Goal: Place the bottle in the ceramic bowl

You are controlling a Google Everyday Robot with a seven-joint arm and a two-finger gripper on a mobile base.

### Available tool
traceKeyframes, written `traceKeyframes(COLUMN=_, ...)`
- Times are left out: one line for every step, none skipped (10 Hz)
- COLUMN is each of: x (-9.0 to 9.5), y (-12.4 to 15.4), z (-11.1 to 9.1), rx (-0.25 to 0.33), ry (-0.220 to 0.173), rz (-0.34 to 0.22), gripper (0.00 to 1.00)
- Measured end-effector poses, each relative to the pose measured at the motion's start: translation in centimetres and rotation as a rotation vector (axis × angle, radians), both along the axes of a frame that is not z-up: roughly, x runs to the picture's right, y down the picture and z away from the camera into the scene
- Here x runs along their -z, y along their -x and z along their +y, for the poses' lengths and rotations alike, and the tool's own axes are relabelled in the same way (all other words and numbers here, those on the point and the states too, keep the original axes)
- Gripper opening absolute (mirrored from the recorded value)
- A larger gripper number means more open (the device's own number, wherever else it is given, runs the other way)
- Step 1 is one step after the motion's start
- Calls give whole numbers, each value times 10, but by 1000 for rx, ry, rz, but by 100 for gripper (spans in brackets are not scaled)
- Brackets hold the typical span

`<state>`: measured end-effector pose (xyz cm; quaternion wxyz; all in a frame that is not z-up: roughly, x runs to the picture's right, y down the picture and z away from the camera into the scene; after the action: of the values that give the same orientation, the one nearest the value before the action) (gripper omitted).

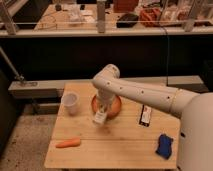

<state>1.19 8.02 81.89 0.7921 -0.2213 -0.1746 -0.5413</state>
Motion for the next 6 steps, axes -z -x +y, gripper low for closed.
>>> traceKeyframes(x=-1, y=-4, z=0, rx=-6, ry=-1, rz=4, gripper=2)
traceKeyframes(x=-3, y=-5, z=-1, rx=-9, ry=-2, rz=7, gripper=2)
traceKeyframes(x=-4, y=-4, z=-3, rx=-14, ry=-3, rz=9, gripper=2)
traceKeyframes(x=-5, y=-6, z=-4, rx=-19, ry=-4, rz=12, gripper=2)
traceKeyframes(x=-5, y=-8, z=-5, rx=-21, ry=-3, rz=15, gripper=2)
traceKeyframes(x=-6, y=-6, z=-7, rx=-18, ry=-4, rz=12, gripper=2)
